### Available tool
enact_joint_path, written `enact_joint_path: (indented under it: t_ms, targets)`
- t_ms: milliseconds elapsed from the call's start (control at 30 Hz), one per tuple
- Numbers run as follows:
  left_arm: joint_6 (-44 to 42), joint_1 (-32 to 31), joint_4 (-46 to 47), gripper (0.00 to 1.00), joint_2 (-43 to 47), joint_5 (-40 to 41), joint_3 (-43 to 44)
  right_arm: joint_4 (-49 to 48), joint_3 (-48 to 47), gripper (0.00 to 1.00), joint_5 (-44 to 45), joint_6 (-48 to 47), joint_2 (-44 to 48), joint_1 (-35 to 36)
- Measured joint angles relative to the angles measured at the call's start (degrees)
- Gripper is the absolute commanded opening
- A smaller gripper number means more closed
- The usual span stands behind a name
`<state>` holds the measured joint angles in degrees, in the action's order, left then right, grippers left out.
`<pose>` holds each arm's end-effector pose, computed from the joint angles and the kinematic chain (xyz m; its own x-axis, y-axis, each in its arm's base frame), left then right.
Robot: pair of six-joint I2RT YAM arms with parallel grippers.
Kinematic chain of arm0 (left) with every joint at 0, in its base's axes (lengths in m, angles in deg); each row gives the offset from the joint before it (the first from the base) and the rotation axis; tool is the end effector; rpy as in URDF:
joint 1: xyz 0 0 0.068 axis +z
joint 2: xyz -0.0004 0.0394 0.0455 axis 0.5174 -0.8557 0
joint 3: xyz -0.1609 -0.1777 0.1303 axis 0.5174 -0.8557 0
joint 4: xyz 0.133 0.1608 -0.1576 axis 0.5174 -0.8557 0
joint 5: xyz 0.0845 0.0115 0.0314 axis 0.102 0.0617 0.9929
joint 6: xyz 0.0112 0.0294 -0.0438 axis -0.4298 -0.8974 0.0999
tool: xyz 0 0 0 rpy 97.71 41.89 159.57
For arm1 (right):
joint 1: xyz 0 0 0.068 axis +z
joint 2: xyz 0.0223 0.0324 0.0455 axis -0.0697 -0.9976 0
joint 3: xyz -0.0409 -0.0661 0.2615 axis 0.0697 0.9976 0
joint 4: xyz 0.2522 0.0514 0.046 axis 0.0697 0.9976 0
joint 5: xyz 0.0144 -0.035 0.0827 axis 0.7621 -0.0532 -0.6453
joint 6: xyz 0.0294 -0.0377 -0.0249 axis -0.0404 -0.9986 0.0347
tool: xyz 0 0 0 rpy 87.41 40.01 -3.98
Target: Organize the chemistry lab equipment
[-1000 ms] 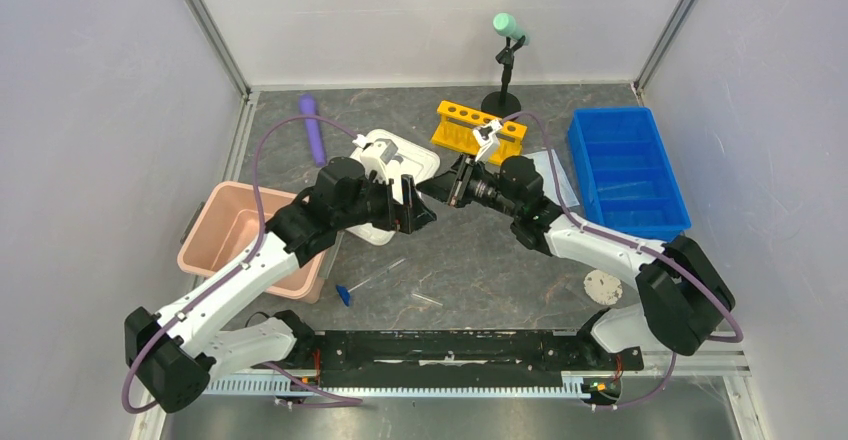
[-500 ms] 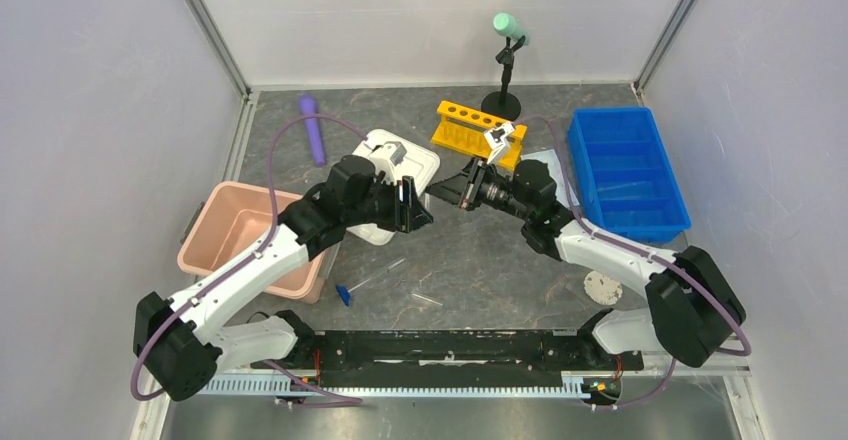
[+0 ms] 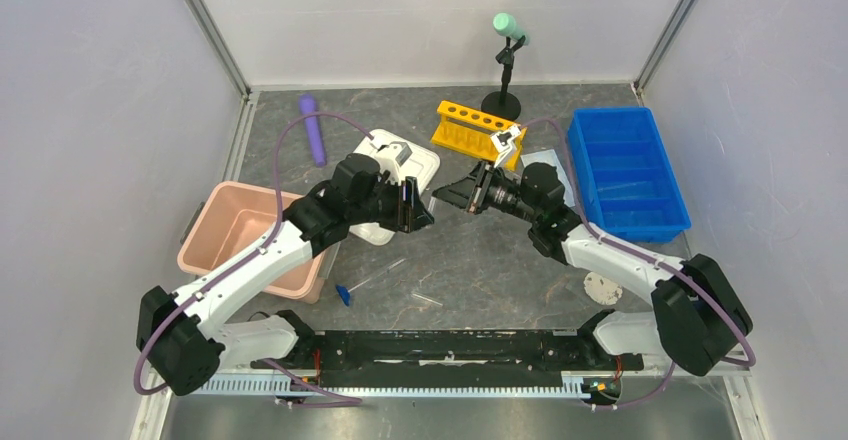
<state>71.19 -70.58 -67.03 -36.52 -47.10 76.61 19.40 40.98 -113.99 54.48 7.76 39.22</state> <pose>0.1918 -0.1689 0.3008 -0.7338 0.0314 -0.6786 0.4916 0.7140 -0.4985 0.2254 0.1787 0.2652 -0.7418 0.3691 -0.5598 -0.4770 0.2964 0.8274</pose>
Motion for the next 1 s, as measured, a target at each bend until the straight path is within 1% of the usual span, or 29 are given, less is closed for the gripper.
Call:
enact_joint_path:
  t_ms: [67,133,267,400,533,567,633,767,867,1000]
  targets:
    - [-0.22,0.00,-0.31,0.56,0.00,0.20,0.00,0.20,0.20,0.18,-0.15,-0.46,0.31,-0.04]
    - [-0.31,0.00,-0.72,0.58,0.00,0.42,0.00,0.48,0.26,0.17,-0.17,-0.90,0.55,-0.04]
    - [-0.48,0.00,-1.22,0.70,0.00,0.42,0.02,1.46,0.26,0.17,0.17,-2.45,1.20,-0.04]
    - [-1.25,0.02,-2.78,0.80,-0.02,0.31,0.76,2.36,0.24,0.17,3.30,-6.99,1.97,-0.04]
    - [-4.04,0.02,-6.91,0.87,-0.57,0.48,4.68,4.68,-0.26,0.17,10.05,-16.68,2.32,-0.04]
    - [-5.09,0.02,-8.24,0.90,-0.76,0.72,6.34,4.92,-0.26,0.17,12.57,-19.96,2.45,-0.04]
    - [-6.88,0.02,-9.90,0.99,-0.72,1.62,8.52,4.57,-0.11,0.19,17.05,-25.75,2.84,-0.04]
    - [-9.31,0.02,-11.02,1.00,0.90,3.87,9.49,-1.79,2.38,0.19,27.85,-39.71,3.82,-0.04]
    - [-10.10,0.02,-11.19,1.00,2.93,5.20,8.37,-6.97,3.30,0.19,35.89,-48.76,2.25,-0.28]
    - [-10.67,0.02,-11.52,1.00,5.53,7.02,5.92,-14.36,3.30,0.19,41.79,-55.49,-2.75,-2.43]
